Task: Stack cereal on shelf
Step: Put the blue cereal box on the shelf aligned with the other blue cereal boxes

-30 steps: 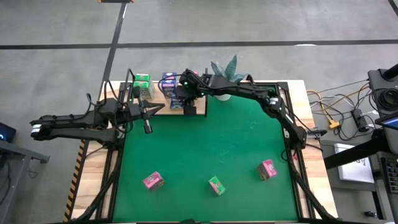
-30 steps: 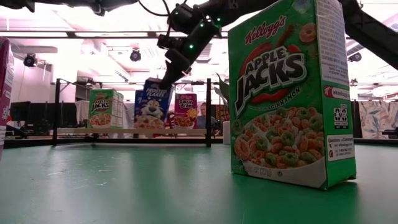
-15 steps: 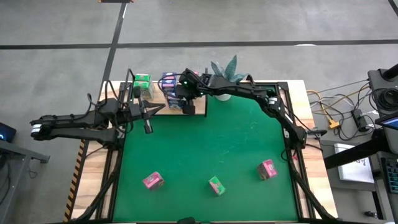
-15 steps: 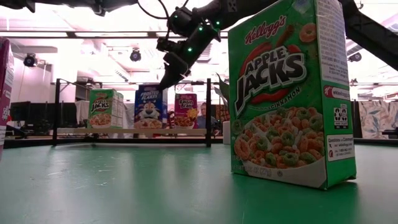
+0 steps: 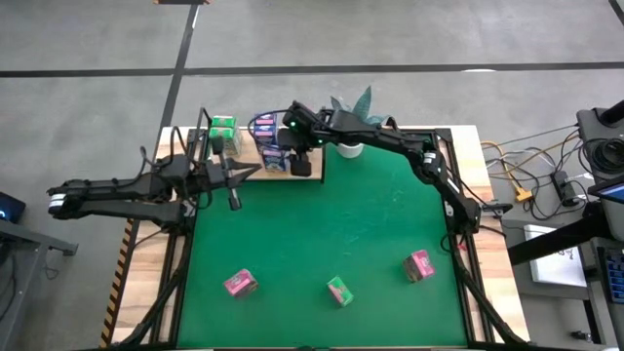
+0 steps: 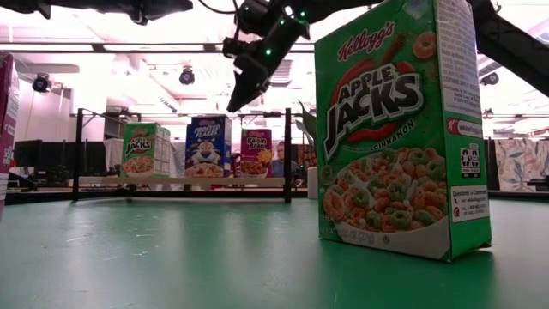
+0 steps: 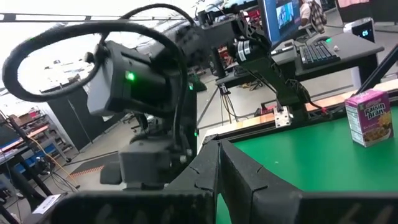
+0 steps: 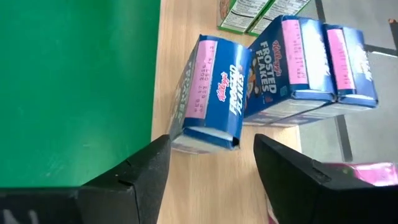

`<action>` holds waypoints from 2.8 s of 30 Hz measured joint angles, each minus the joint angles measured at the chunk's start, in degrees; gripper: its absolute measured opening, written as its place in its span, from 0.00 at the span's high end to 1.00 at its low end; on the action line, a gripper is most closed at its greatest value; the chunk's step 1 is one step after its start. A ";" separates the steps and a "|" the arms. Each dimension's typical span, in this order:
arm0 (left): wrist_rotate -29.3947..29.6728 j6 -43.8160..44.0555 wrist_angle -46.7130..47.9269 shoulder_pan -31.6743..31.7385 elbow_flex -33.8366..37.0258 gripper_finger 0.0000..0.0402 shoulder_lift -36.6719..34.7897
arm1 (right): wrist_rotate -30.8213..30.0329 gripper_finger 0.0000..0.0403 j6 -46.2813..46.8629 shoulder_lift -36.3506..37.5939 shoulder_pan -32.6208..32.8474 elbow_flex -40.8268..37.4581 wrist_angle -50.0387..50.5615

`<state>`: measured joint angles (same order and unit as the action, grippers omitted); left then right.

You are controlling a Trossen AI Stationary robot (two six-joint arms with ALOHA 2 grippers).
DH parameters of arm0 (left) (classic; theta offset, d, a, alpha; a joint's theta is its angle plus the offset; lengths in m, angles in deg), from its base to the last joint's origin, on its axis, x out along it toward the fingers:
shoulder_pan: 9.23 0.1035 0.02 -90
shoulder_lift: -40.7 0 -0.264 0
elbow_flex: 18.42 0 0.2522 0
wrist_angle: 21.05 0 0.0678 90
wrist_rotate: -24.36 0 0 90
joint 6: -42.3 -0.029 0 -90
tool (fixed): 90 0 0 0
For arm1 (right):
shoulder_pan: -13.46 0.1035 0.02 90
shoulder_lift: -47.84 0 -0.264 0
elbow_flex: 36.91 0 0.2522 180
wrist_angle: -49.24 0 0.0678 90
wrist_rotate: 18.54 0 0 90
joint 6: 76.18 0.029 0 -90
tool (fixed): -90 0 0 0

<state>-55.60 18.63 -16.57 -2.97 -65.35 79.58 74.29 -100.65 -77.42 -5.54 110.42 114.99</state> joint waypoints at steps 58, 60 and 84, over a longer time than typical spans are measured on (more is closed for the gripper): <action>0.08 -1.16 -0.09 0.00 0.00 1.00 1.17 | -1.51 0.97 -1.92 0.14 0.73 -12.96 -20.63; 0.07 -1.16 -0.09 0.00 0.00 1.00 1.17 | -1.49 0.97 -2.12 0.14 0.72 -13.00 -21.47; 0.07 -1.16 0.00 0.01 0.00 1.00 1.17 | -1.44 0.97 -2.12 0.14 0.72 -14.10 -24.17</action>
<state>-55.53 17.48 -16.57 -2.95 -65.35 80.75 72.85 -102.77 -77.28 -4.82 96.33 90.82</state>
